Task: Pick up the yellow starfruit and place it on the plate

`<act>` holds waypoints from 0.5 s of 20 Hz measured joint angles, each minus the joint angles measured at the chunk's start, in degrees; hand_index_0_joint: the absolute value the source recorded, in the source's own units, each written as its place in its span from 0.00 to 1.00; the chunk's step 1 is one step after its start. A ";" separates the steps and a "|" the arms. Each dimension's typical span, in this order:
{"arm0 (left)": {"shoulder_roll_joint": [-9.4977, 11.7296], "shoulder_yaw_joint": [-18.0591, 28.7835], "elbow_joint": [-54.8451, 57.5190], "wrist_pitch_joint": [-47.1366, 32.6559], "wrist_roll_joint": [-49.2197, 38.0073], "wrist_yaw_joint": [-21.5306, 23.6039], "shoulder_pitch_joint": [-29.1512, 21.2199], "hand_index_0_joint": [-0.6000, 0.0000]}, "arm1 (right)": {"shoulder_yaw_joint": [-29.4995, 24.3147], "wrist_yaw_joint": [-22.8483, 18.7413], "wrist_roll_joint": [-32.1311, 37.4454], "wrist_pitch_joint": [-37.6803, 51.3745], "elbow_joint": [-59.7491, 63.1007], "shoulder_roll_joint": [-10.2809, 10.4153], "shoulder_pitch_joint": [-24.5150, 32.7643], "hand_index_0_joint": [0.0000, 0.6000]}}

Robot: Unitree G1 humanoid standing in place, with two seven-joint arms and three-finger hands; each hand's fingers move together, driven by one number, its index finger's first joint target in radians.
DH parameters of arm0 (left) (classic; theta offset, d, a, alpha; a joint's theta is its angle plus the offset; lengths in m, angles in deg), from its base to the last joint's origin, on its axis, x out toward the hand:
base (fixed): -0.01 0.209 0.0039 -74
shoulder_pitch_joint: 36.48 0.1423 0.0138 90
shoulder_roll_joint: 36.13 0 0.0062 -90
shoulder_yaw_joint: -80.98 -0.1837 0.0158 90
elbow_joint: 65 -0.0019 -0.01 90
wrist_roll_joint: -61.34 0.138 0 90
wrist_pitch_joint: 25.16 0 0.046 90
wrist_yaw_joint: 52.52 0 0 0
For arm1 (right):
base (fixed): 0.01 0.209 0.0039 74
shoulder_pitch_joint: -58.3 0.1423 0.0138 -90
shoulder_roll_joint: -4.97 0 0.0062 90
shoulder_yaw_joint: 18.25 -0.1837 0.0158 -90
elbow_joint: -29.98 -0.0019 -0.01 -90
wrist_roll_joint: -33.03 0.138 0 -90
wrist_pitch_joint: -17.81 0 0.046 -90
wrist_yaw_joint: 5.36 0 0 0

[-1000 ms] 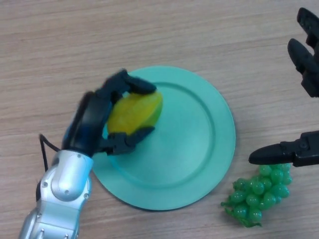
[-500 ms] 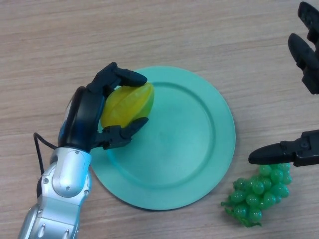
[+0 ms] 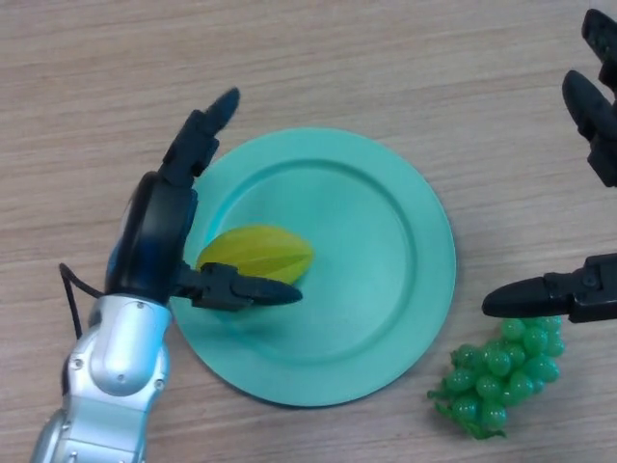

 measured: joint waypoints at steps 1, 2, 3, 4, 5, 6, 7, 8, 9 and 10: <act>0.00 0.62 0.80 0.00 0.00 0.00 0.02 1.00 | 0.00 -0.01 -0.03 0.04 0.85 0.01 0.00 0.00; 0.01 1.44 1.83 0.01 -0.37 -0.48 0.17 1.00 | 0.05 -0.09 -0.07 0.02 1.84 0.01 -0.02 0.00; 0.02 2.04 2.43 0.04 -0.45 -1.04 0.26 1.00 | 0.05 -0.14 -0.05 0.02 1.80 0.01 0.07 0.00; 0.20 2.56 4.58 1.29 -3.70 -1.55 0.38 1.00 | 0.04 -0.25 -0.01 0.02 1.86 0.02 0.40 0.00; 0.42 2.70 5.80 1.46 -4.54 -1.61 0.39 1.00 | 0.08 -0.26 0.00 0.02 1.90 0.02 0.64 0.00; 0.75 3.14 7.15 1.66 -4.55 -1.97 0.41 1.00 | 0.40 -0.77 0.00 0.03 2.11 0.02 1.04 0.00; 0.96 3.74 7.82 1.77 -4.58 -2.38 0.40 1.00 | 0.97 -1.31 0.00 0.16 2.63 0.02 1.24 0.00; 1.37 5.22 8.25 1.77 -6.72 -2.67 0.27 1.00 | 1.83 -1.41 -0.05 0.29 3.92 0.01 1.39 0.00; 1.83 6.39 8.27 1.77 -8.16 -2.67 0.27 1.00 | 2.39 -1.32 -0.09 0.30 4.03 0.01 1.33 0.00; 2.55 8.12 8.12 1.58 -9.38 -2.65 0.18 1.00 | 2.40 -1.12 -0.25 1.29 4.59 0.01 1.37 0.00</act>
